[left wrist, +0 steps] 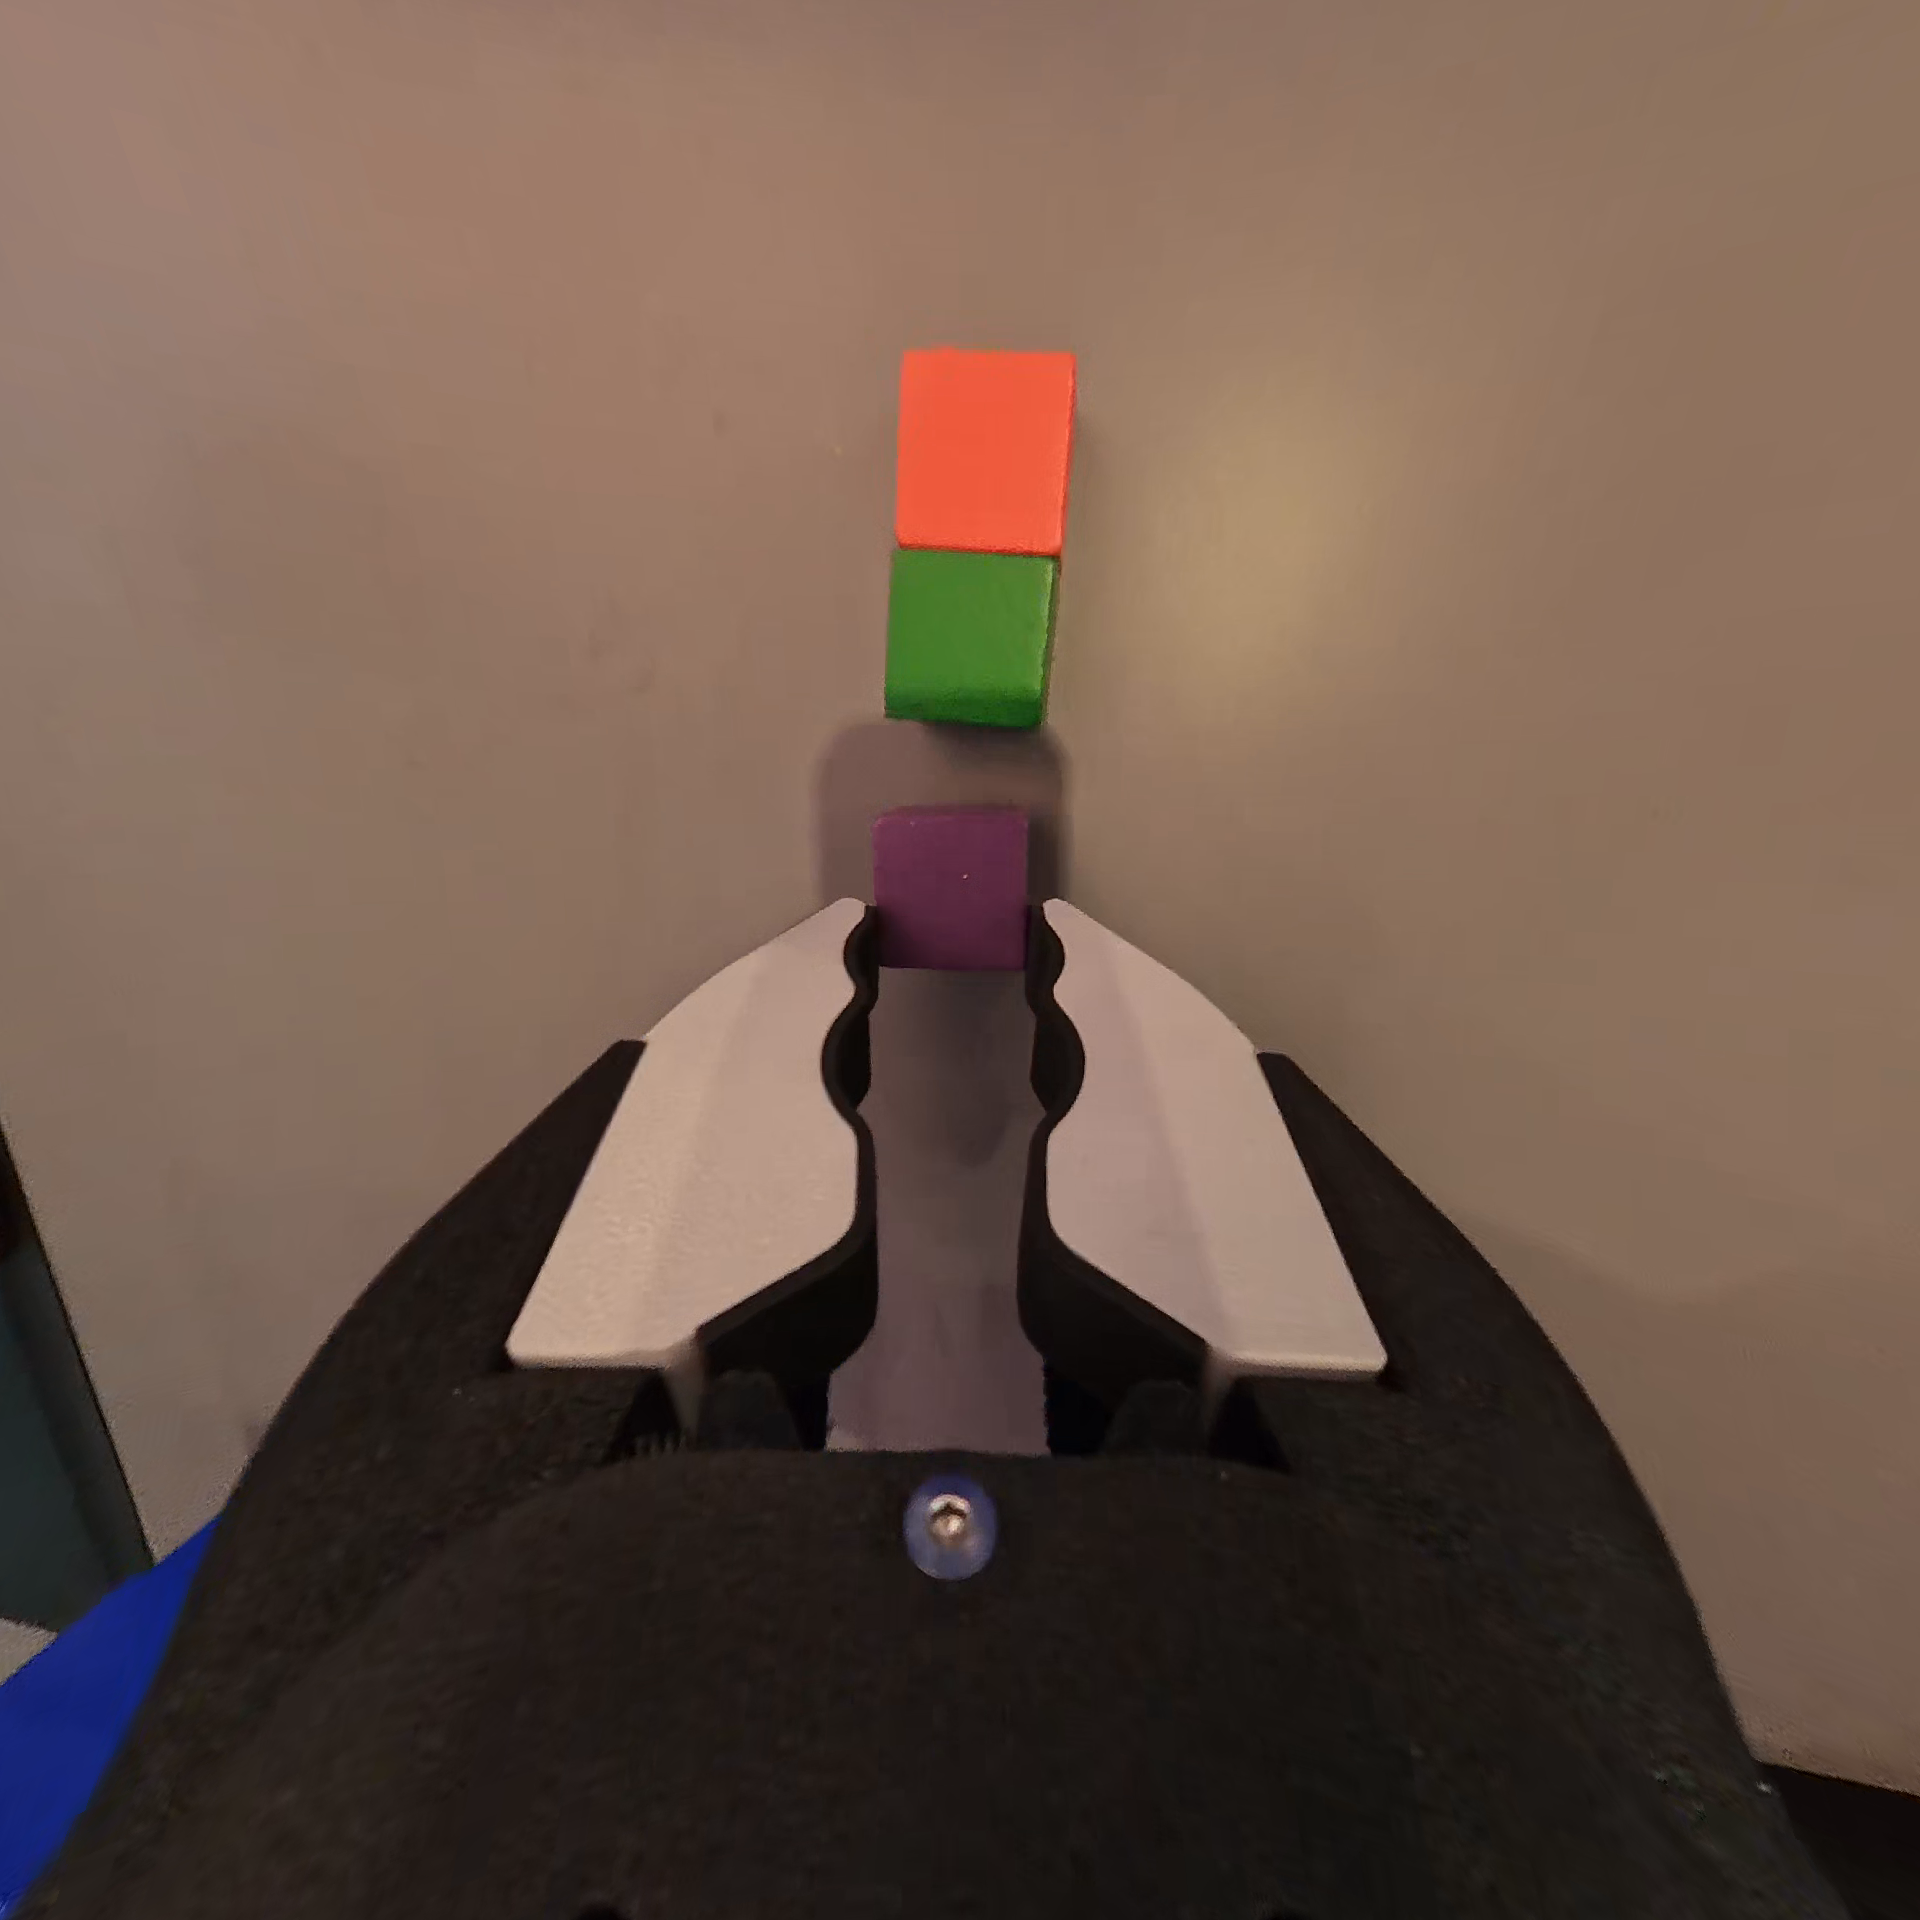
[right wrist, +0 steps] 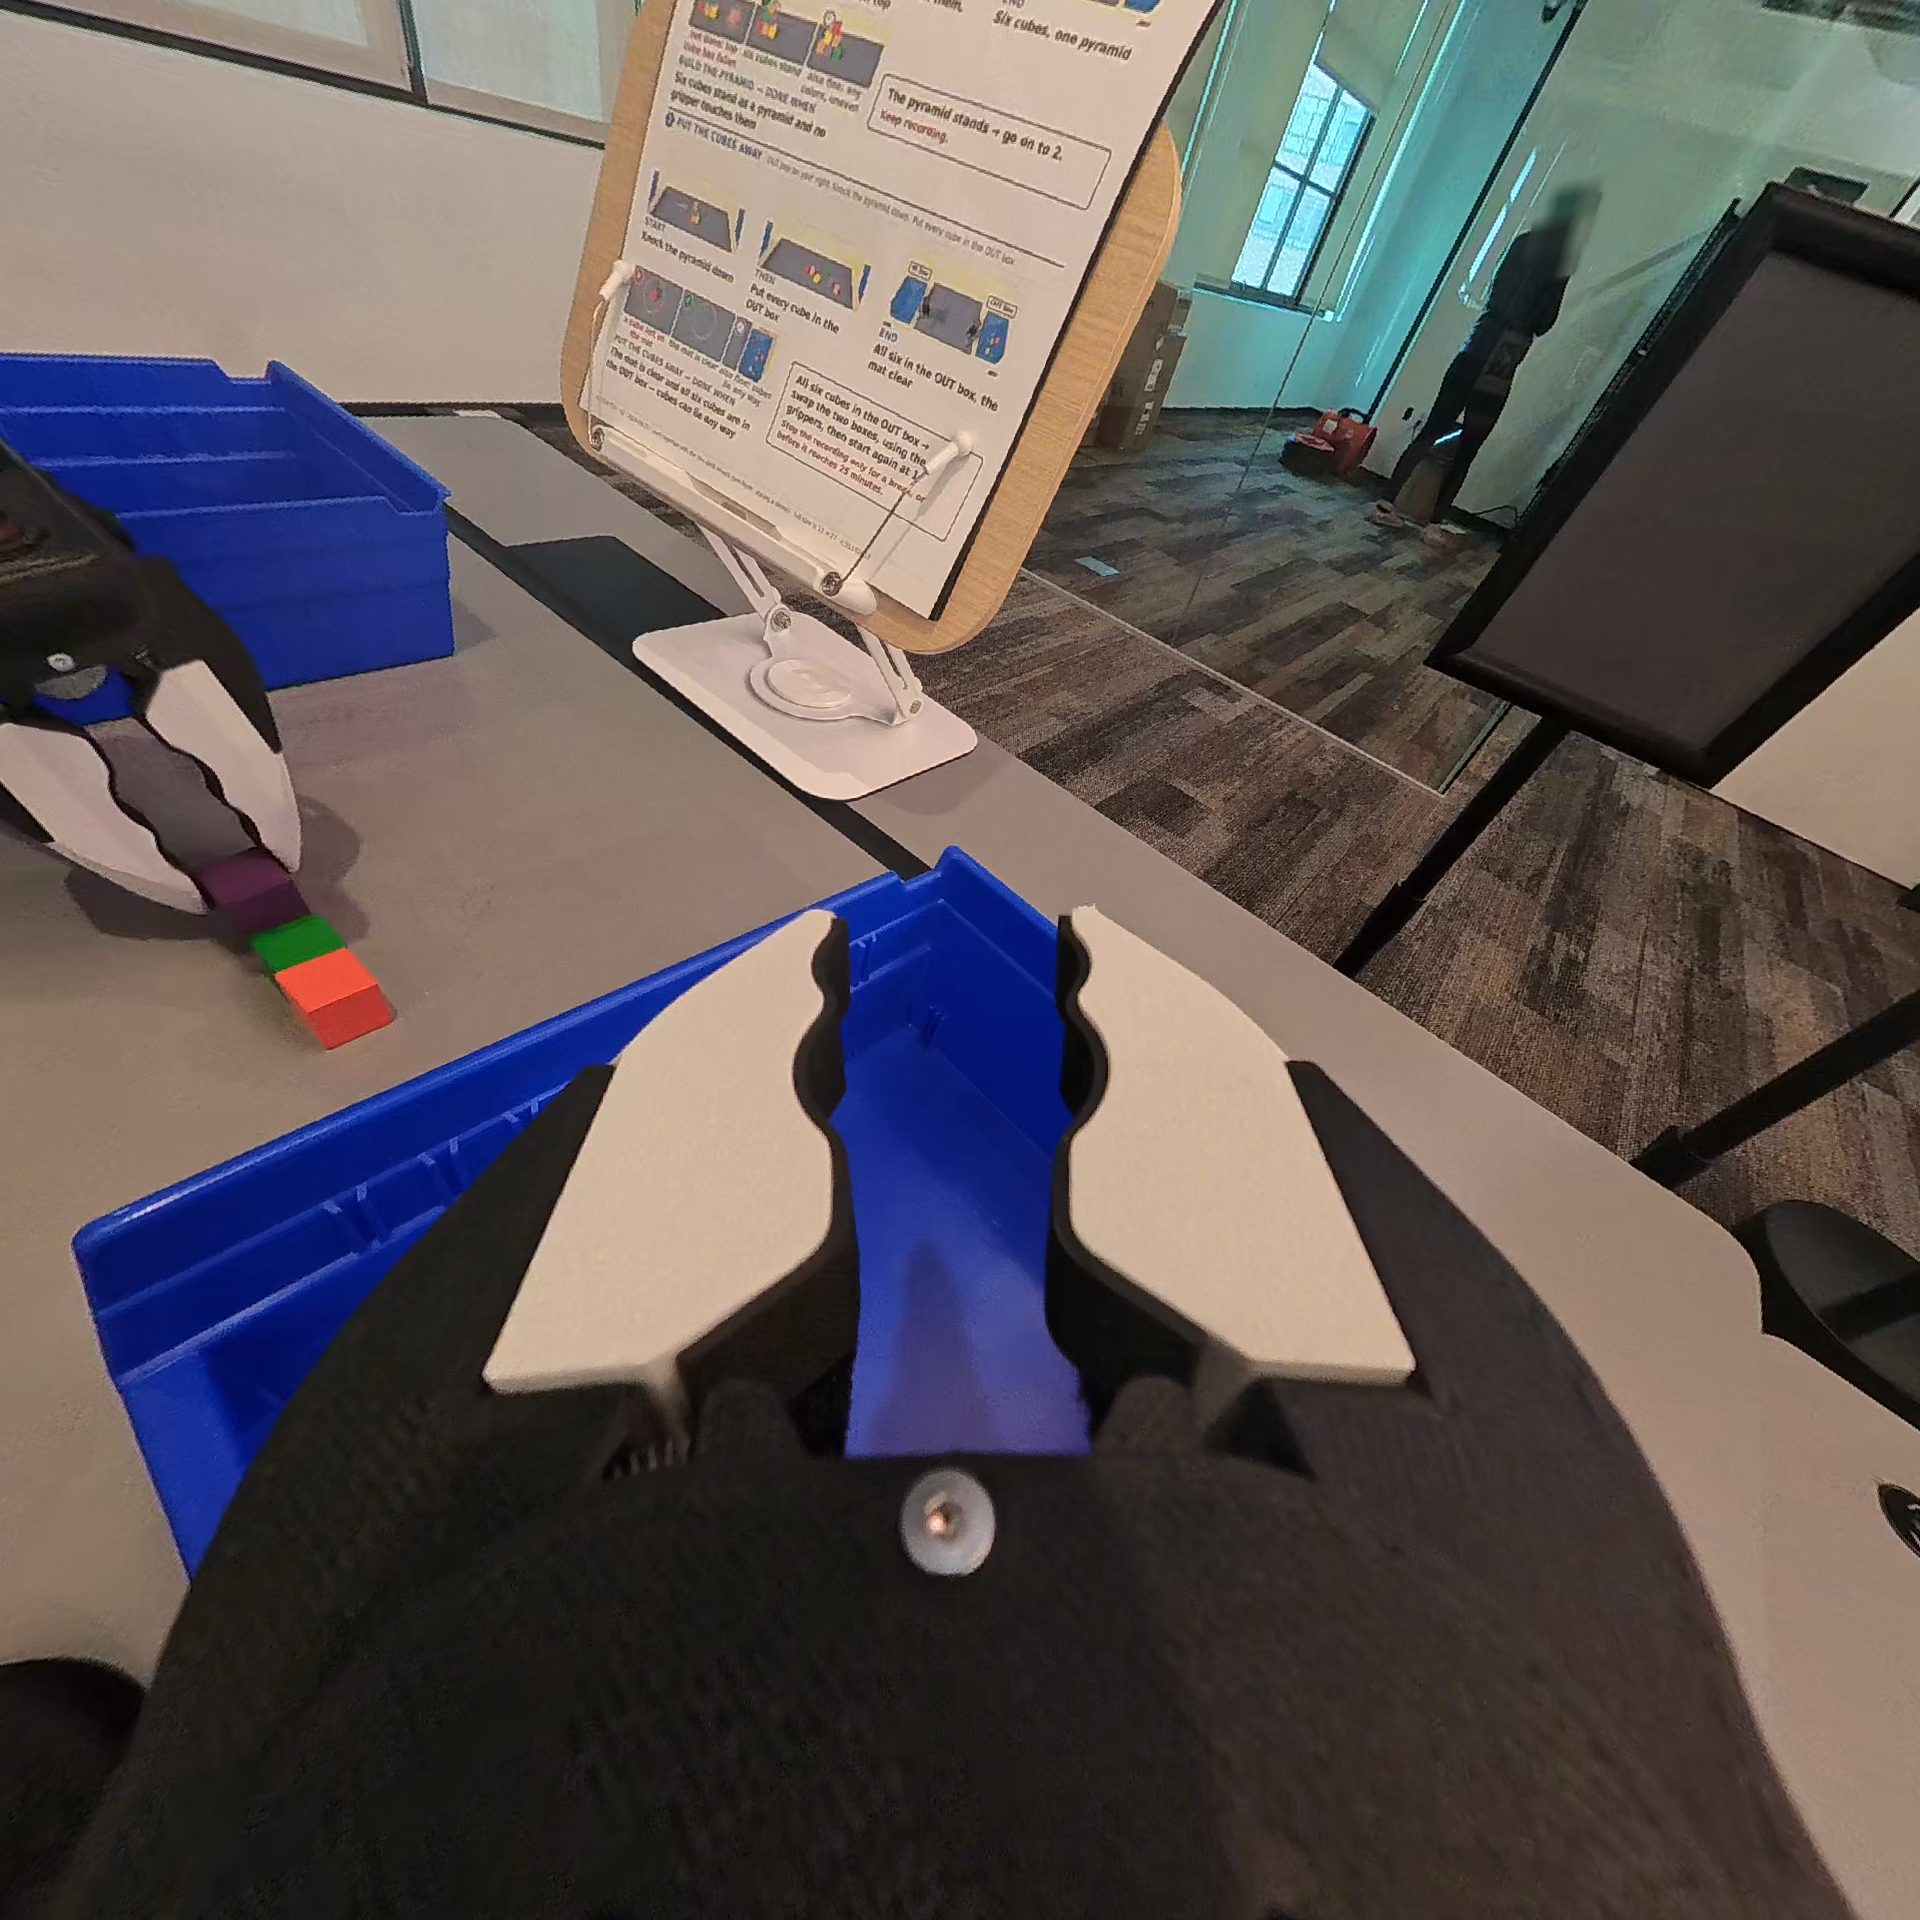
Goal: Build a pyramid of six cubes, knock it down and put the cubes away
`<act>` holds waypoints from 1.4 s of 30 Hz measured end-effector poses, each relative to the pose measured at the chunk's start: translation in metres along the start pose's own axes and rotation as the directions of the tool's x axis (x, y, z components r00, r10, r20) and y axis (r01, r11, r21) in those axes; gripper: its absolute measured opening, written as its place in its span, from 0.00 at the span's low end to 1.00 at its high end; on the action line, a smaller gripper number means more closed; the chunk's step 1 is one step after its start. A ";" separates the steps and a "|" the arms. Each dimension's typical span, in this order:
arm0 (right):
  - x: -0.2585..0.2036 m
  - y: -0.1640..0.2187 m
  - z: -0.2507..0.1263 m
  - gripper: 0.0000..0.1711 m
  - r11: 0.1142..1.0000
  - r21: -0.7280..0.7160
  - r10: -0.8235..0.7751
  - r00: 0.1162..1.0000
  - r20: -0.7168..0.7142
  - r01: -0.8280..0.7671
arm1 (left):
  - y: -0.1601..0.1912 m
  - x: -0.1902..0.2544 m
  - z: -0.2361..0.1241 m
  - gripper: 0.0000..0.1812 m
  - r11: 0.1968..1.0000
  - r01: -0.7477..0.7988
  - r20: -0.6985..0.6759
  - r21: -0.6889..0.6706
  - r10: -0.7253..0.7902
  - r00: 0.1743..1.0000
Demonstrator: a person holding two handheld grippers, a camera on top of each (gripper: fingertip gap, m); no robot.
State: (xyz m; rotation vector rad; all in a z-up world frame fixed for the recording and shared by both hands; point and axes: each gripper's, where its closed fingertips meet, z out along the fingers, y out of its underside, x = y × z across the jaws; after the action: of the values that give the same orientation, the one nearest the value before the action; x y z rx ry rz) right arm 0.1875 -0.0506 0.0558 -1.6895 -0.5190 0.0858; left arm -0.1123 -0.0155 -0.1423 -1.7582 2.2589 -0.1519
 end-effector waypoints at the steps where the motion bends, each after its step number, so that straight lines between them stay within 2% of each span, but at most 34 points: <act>1: 0.000 0.000 0.000 0.23 1.000 -0.003 -0.002 1.000 0.001 0.002 | -0.002 0.001 0.002 0.15 1.000 -0.006 -0.010 0.005 0.006 1.000; 5: -0.001 0.001 0.002 0.23 1.000 -0.009 -0.005 1.000 0.006 0.005 | -0.002 -0.004 0.007 0.15 0.999 -0.040 0.007 0.003 0.040 0.999; 13: 0.001 0.003 0.002 0.23 1.000 -0.011 0.004 1.000 0.005 -0.004 | -0.008 -0.001 0.011 0.15 0.998 -0.023 -0.056 0.051 0.026 0.998; 28: 0.000 0.009 0.006 0.23 0.999 -0.039 0.001 1.000 0.009 0.000 | -0.009 0.005 0.013 0.15 0.998 -0.040 -0.105 0.055 0.045 0.993; 31: 0.000 0.010 0.006 0.23 0.999 -0.042 0.004 1.000 0.011 -0.004 | -0.008 0.000 0.015 0.30 0.997 -0.043 -0.071 0.057 0.047 0.996; 33: 0.000 0.011 0.007 0.23 0.999 -0.046 0.004 1.000 0.013 -0.004 | -0.011 -0.007 0.007 0.31 0.996 -0.036 -0.040 0.080 0.039 0.998; 35: -0.001 0.011 0.007 0.23 0.999 -0.047 0.003 1.000 0.015 -0.003 | -0.020 -0.001 -0.004 0.28 0.988 -0.014 -0.086 0.155 0.028 0.996; 38: -0.002 0.012 0.008 0.23 0.999 -0.052 0.002 1.000 0.018 -0.001 | -0.011 -0.002 -0.005 0.30 0.994 -0.013 -0.075 0.104 0.021 0.997; 42: -0.003 0.011 0.008 0.23 0.999 -0.054 -0.004 1.000 0.019 0.005 | -0.010 0.000 0.002 0.23 0.995 0.007 -0.066 0.101 -0.001 0.998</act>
State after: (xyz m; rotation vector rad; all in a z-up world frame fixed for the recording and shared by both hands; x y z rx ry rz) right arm 0.1857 -0.0458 0.0429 -1.7414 -0.5432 0.0848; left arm -0.1029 -0.0181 -0.1414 -1.7303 2.2510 -0.3241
